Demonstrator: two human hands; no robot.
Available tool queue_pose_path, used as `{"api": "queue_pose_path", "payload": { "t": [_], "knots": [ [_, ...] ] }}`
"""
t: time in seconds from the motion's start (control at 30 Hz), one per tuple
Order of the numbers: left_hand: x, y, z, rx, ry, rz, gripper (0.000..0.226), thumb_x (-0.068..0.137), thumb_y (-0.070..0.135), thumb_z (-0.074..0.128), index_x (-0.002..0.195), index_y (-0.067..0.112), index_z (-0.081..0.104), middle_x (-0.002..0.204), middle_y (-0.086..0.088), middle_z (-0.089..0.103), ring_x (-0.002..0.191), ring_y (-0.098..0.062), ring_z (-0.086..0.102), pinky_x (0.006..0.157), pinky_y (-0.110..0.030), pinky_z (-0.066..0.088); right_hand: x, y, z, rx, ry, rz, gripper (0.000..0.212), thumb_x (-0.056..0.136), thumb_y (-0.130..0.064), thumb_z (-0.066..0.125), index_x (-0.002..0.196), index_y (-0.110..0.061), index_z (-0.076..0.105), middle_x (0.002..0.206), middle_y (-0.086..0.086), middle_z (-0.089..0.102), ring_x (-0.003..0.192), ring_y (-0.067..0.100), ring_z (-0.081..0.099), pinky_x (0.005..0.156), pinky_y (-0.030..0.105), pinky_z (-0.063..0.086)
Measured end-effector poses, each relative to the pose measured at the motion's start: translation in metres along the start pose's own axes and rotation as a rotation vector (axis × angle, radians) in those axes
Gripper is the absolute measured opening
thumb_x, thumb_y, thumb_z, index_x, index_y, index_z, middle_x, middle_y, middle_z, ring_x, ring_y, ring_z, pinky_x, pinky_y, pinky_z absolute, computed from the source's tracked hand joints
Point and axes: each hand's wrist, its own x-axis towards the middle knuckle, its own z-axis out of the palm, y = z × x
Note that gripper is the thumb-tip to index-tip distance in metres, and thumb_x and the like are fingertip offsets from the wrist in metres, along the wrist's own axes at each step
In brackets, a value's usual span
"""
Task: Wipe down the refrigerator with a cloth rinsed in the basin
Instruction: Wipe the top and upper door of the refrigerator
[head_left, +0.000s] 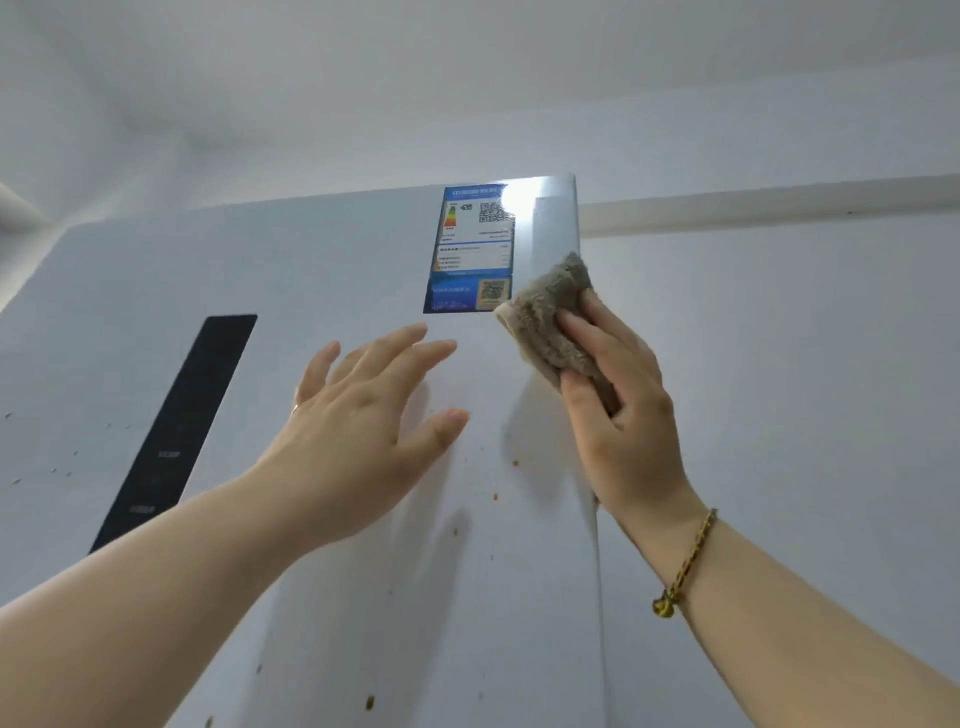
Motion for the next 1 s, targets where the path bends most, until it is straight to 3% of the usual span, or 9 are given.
{"api": "queue_pose_path", "payload": {
  "t": [0.1, 0.27, 0.33, 0.47, 0.5, 0.6, 0.73, 0.87, 1.0],
  "knots": [
    [0.003, 0.014, 0.009, 0.026, -0.055, 0.021, 0.089, 0.051, 0.072, -0.001, 0.136, 0.052, 0.014, 0.15, 0.025, 0.007, 0.134, 0.008, 0.001, 0.103, -0.014, -0.015, -0.013, -0.003, 0.001, 0.208, 0.036, 0.124, 0.036, 0.08, -0.031, 0.039, 0.115, -0.04, 0.045, 0.131, -0.023, 0.035, 0.125, 0.0, 0.035, 0.109, 0.012, 0.024],
    [0.0, 0.021, 0.02, 0.048, -0.072, -0.029, 0.087, 0.048, 0.072, -0.002, 0.132, 0.055, 0.014, 0.151, 0.024, 0.002, 0.136, 0.006, -0.006, 0.107, -0.019, -0.011, 0.06, 0.012, 0.011, 0.137, 0.053, 0.207, 0.043, 0.087, -0.007, 0.037, 0.127, -0.003, 0.051, 0.142, 0.013, 0.04, 0.133, 0.022, 0.035, 0.104, 0.011, 0.017],
    [0.001, 0.025, 0.024, 0.038, -0.059, -0.062, 0.091, 0.048, 0.072, 0.0, 0.134, 0.052, 0.017, 0.151, 0.024, 0.003, 0.136, 0.005, -0.005, 0.108, -0.019, -0.007, 0.103, 0.023, 0.01, 0.12, -0.039, 0.257, 0.042, 0.092, -0.001, 0.036, 0.132, -0.005, 0.046, 0.147, 0.012, 0.034, 0.136, 0.022, 0.029, 0.105, 0.012, 0.014],
    [0.0, 0.027, 0.028, -0.003, -0.025, -0.082, 0.087, 0.047, 0.073, 0.003, 0.13, 0.054, 0.02, 0.139, 0.032, 0.006, 0.131, 0.013, -0.005, 0.108, -0.018, -0.005, 0.133, 0.038, 0.015, 0.17, -0.166, 0.343, 0.048, 0.093, -0.005, 0.035, 0.14, -0.011, 0.033, 0.148, 0.009, 0.03, 0.136, 0.022, 0.027, 0.115, 0.034, 0.019],
    [-0.001, 0.028, 0.029, -0.02, -0.023, -0.082, 0.082, 0.047, 0.073, 0.003, 0.126, 0.056, 0.018, 0.134, 0.035, 0.003, 0.126, 0.017, -0.006, 0.107, -0.017, -0.006, 0.126, 0.036, 0.014, 0.219, -0.146, 0.357, 0.048, 0.093, -0.005, 0.035, 0.14, -0.011, 0.033, 0.146, 0.009, 0.033, 0.134, 0.023, 0.031, 0.114, 0.034, 0.022],
    [-0.002, 0.03, 0.029, -0.04, -0.051, -0.081, 0.07, 0.047, 0.074, 0.004, 0.115, 0.06, 0.008, 0.13, 0.035, -0.003, 0.117, 0.02, -0.012, 0.105, -0.014, -0.007, 0.08, 0.025, 0.002, 0.396, -0.072, 0.475, 0.046, 0.093, -0.005, 0.037, 0.139, -0.014, 0.037, 0.138, 0.007, 0.045, 0.125, 0.019, 0.043, 0.101, 0.019, 0.033],
    [-0.002, 0.031, 0.029, -0.025, -0.065, -0.071, 0.067, 0.046, 0.073, 0.003, 0.112, 0.06, 0.003, 0.13, 0.035, -0.007, 0.117, 0.02, -0.016, 0.106, -0.015, -0.01, 0.007, 0.005, -0.007, 0.495, -0.1, 0.488, 0.045, 0.096, -0.012, 0.037, 0.14, -0.021, 0.035, 0.14, 0.001, 0.044, 0.129, 0.015, 0.04, 0.111, 0.035, 0.03],
    [-0.003, 0.03, 0.032, -0.02, -0.067, -0.074, 0.06, 0.048, 0.071, 0.003, 0.107, 0.064, 0.004, 0.129, 0.035, -0.009, 0.115, 0.022, -0.019, 0.101, -0.011, -0.013, 0.051, 0.012, -0.005, 0.407, -0.104, 0.507, 0.044, 0.094, -0.008, 0.038, 0.138, -0.013, 0.038, 0.135, 0.008, 0.049, 0.12, 0.017, 0.046, 0.106, 0.029, 0.034],
    [-0.002, 0.029, 0.028, -0.046, -0.053, -0.07, 0.055, 0.049, 0.071, 0.004, 0.102, 0.065, 0.013, 0.129, 0.037, 0.0, 0.116, 0.021, -0.007, 0.104, -0.014, -0.007, 0.086, 0.024, -0.003, 0.433, -0.161, 0.555, 0.04, 0.096, -0.016, 0.036, 0.136, -0.017, 0.039, 0.119, 0.005, 0.054, 0.112, 0.022, 0.052, 0.103, 0.04, 0.04]
  ]
}}
